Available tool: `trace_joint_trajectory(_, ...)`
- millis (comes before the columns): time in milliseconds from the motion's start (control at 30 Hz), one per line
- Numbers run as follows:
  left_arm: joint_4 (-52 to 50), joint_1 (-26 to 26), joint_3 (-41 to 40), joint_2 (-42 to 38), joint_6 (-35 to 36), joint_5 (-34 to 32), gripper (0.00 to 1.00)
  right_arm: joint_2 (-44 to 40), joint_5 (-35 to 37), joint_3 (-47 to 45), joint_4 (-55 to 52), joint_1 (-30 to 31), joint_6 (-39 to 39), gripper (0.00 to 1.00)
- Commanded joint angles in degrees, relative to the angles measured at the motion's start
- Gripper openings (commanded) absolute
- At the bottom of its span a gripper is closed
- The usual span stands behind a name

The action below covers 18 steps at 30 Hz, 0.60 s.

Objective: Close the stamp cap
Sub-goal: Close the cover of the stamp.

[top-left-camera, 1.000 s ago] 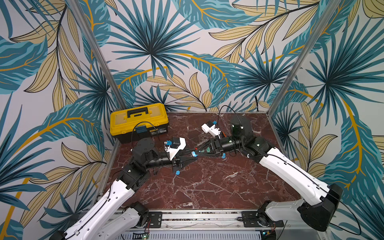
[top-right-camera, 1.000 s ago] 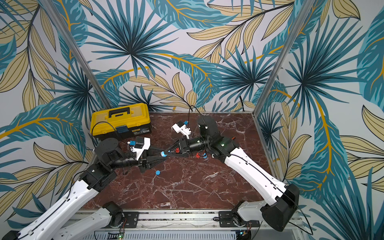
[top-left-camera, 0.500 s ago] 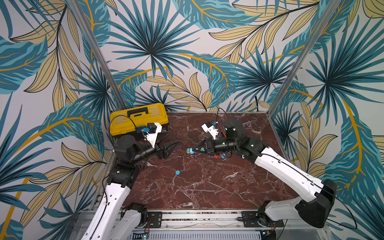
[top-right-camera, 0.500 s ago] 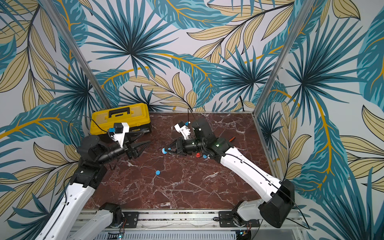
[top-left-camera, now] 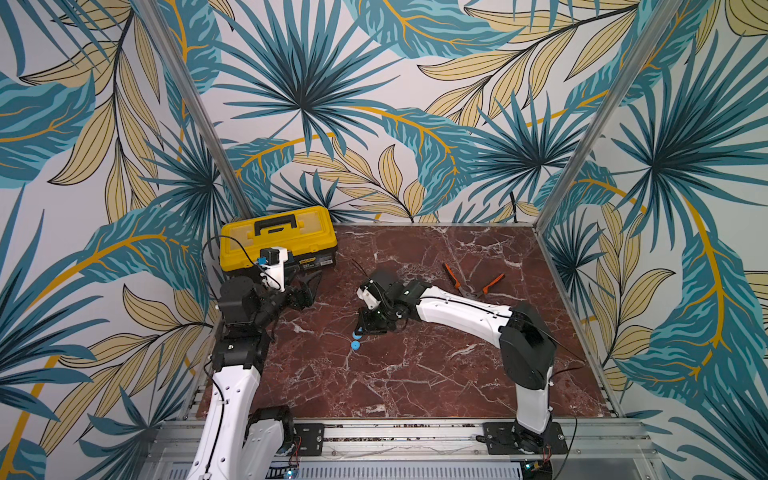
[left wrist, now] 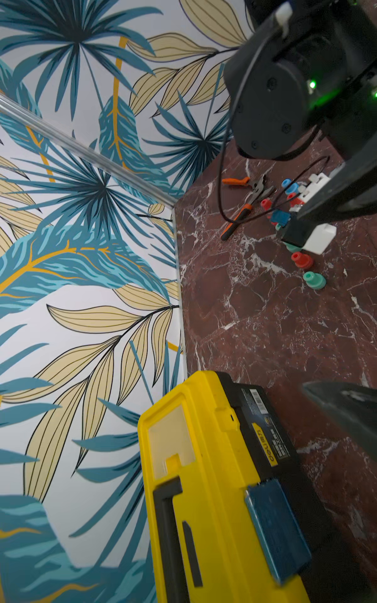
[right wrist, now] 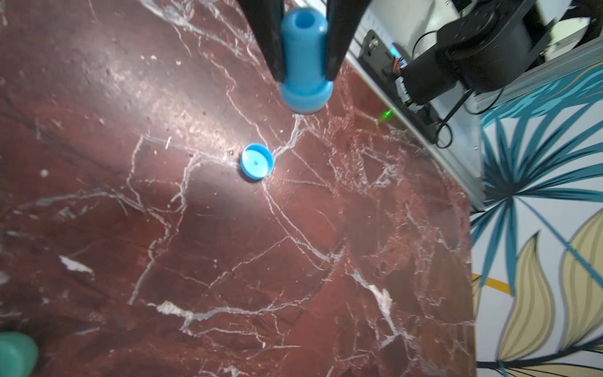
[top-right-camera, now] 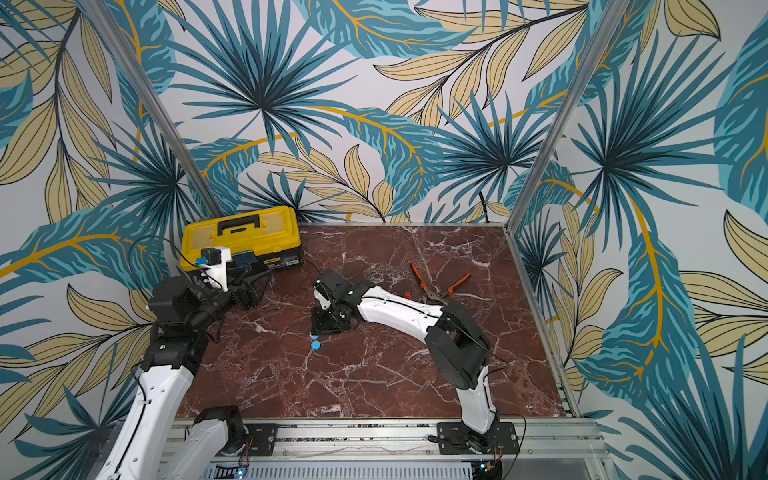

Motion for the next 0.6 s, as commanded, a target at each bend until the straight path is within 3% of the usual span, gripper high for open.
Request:
trace_joint_trajectory(0,0.26,0.85,-0.41,-2.04,-0.13,-2.46,0.78,3.35,4.89,4.19,-5.16,1.26,-2.99,0.08)
trace_joint_trajectory(200,-0.18,0.83,-0.50,-2.47,-0.09,-2.76,0.78,7.54,7.63,7.04,-7.69,1.78,-4.14,0.08)
trace_joint_trajectory(567,-0.28,0.93,-0.63,-2.91,-0.09,-2.85,0.78,11.45,5.94,8.05,-6.02,2.70,-3.47,0.08)
